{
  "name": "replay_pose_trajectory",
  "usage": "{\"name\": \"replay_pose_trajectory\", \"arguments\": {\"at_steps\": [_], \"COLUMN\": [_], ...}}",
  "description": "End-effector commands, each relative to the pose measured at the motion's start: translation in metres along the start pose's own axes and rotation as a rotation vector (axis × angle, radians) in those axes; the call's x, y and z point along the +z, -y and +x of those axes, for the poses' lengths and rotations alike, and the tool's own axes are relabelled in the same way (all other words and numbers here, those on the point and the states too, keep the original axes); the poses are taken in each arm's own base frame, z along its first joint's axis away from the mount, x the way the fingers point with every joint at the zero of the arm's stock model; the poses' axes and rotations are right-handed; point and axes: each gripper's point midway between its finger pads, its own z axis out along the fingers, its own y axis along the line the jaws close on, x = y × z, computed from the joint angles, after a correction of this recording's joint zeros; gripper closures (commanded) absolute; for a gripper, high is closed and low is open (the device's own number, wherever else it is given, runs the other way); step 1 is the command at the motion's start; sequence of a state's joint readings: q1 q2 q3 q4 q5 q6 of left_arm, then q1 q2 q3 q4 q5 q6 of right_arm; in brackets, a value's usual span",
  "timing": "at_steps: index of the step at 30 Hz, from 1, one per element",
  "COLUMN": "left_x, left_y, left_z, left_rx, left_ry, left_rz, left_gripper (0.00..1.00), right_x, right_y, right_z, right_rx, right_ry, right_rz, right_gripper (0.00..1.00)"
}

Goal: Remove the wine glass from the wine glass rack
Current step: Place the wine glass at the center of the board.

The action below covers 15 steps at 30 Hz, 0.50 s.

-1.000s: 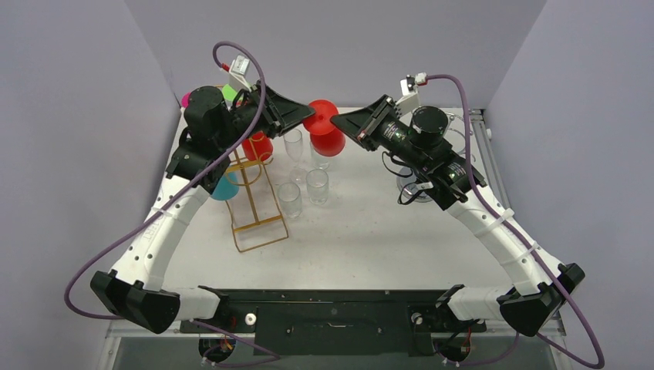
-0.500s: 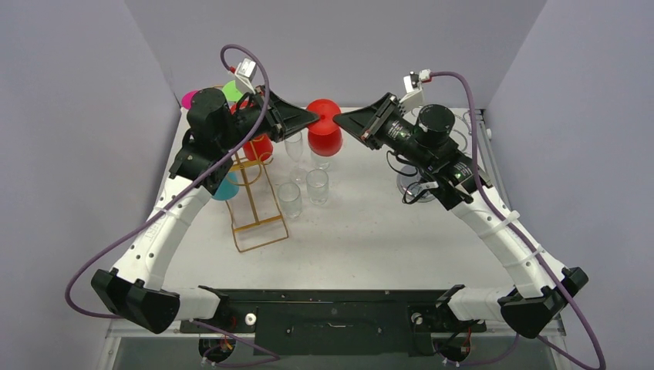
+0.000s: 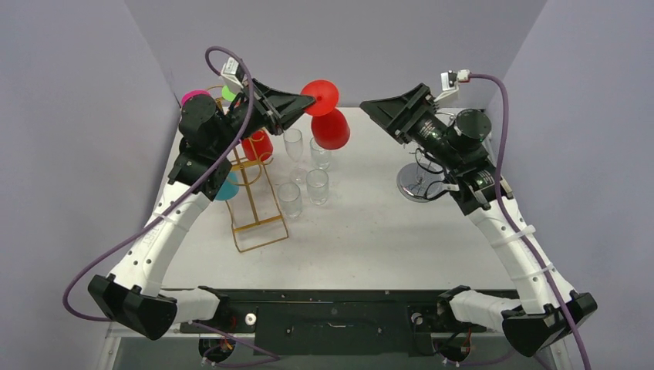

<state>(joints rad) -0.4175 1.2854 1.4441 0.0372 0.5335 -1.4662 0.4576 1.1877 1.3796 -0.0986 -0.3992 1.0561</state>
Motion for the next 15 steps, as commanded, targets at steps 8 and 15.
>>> {"name": "replay_pose_trajectory", "arguments": {"at_steps": [8, 15], "left_x": [-0.035, -0.040], "left_y": [0.090, 0.098], "left_z": [-0.020, -0.018], "left_rx": [-0.184, -0.217], "left_ry": [0.163, 0.160], "left_rz": [0.324, 0.370], "left_gripper": [1.00, 1.00], "right_x": [-0.029, -0.022], "right_y": [-0.021, -0.039], "right_z": [-0.006, 0.003], "right_rx": [-0.145, -0.097], "right_ry": [0.066, 0.045], "right_rz": [-0.258, -0.430], "right_gripper": [0.25, 0.25]}}
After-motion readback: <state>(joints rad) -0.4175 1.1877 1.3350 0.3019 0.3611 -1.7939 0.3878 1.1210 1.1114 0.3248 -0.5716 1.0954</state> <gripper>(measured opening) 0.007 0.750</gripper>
